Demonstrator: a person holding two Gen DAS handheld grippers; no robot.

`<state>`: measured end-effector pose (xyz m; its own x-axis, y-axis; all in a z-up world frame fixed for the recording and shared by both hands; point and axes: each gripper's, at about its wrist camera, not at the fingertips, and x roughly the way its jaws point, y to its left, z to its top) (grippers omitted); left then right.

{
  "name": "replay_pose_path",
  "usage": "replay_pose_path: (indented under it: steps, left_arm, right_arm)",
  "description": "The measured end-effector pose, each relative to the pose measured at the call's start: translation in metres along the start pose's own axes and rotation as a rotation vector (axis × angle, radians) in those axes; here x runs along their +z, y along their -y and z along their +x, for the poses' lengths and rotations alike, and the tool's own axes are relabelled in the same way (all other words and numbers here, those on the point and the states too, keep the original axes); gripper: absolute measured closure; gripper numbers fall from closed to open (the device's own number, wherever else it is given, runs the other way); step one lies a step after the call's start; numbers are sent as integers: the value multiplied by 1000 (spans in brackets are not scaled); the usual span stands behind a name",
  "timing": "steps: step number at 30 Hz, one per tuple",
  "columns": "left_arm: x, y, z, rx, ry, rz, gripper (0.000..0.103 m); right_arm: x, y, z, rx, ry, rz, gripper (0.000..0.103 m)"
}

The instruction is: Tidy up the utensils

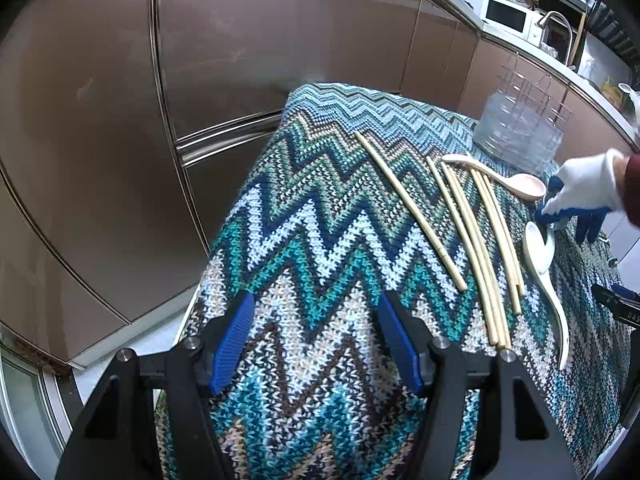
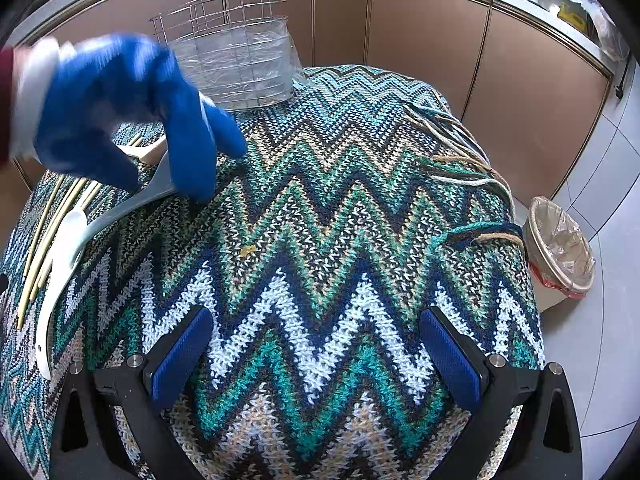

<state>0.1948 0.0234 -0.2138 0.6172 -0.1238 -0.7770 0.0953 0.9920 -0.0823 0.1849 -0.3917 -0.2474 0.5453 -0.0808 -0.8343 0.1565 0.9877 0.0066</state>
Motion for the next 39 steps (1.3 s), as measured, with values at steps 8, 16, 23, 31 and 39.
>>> replay_pose_path:
  steps: [8, 16, 23, 31, 39]
  left_arm:
    - [1, -3, 2, -8, -7, -10, 41]
    - [1, -1, 2, -4, -2, -14, 41]
    - [-1, -3, -1, 8, 7, -15, 41]
    - [-1, -3, 0, 14, -2, -15, 41]
    - [0, -3, 1, 14, -5, -17, 41]
  right_arm:
    - [0, 0, 0, -3, -12, 4, 0]
    - [1, 0, 1, -3, -12, 4, 0]
    - [1, 0, 1, -3, -13, 4, 0]
    - [1, 0, 1, -3, -13, 4, 0]
    - [1, 0, 1, -3, -13, 4, 0]
